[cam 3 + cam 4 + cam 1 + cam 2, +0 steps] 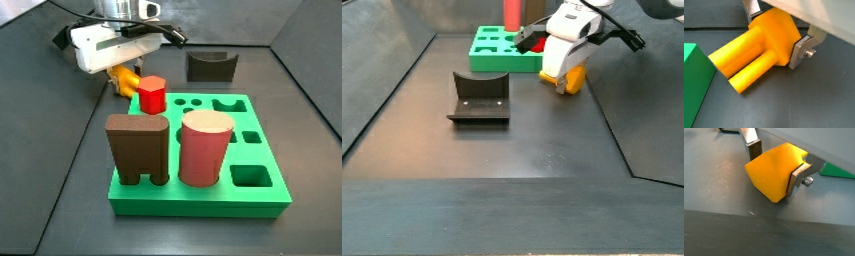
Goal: Pick up the 3 prong object. Move up. Rotate the 3 prong object. Place the 3 prong object on the fixture. Regrasp the 3 prong object. Move to above the board. Insert the 3 prong object.
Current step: Pick up the 3 prong object, then move up, then rotate the 3 prong object.
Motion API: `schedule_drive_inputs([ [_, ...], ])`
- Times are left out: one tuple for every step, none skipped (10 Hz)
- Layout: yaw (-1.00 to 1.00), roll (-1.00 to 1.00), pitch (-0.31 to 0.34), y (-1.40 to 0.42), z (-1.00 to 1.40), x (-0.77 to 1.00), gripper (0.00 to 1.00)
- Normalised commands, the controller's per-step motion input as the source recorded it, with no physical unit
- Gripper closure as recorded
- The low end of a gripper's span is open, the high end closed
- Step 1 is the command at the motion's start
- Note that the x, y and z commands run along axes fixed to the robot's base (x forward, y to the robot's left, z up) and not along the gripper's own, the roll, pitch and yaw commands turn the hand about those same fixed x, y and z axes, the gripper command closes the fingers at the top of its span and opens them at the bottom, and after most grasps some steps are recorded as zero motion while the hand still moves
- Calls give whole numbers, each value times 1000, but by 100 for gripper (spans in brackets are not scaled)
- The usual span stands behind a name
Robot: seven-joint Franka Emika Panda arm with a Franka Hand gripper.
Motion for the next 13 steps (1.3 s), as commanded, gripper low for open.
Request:
schedule_drive_inputs([
  [0, 0, 0, 0, 0, 0, 100],
  [0, 0, 0, 0, 0, 0, 100],
  [0, 0, 0, 0, 0, 0, 100],
  [0, 0, 0, 0, 833, 0, 100],
  [23, -4, 14, -43, 819, -49, 100],
  [35, -16, 19, -40, 728, -76, 100],
  [38, -30, 21, -29, 628, -61, 100],
  [38, -46, 31, -23, 518, -42, 100],
  [35, -69, 45, -14, 360, -29, 100],
  [35, -87, 47, -13, 243, -26, 100],
  [0, 0, 0, 1000, 393, 438, 100],
  [-20, -20, 24, 1000, 340, 432, 100],
  [-34, -38, 82, 1000, 317, 408, 100],
])
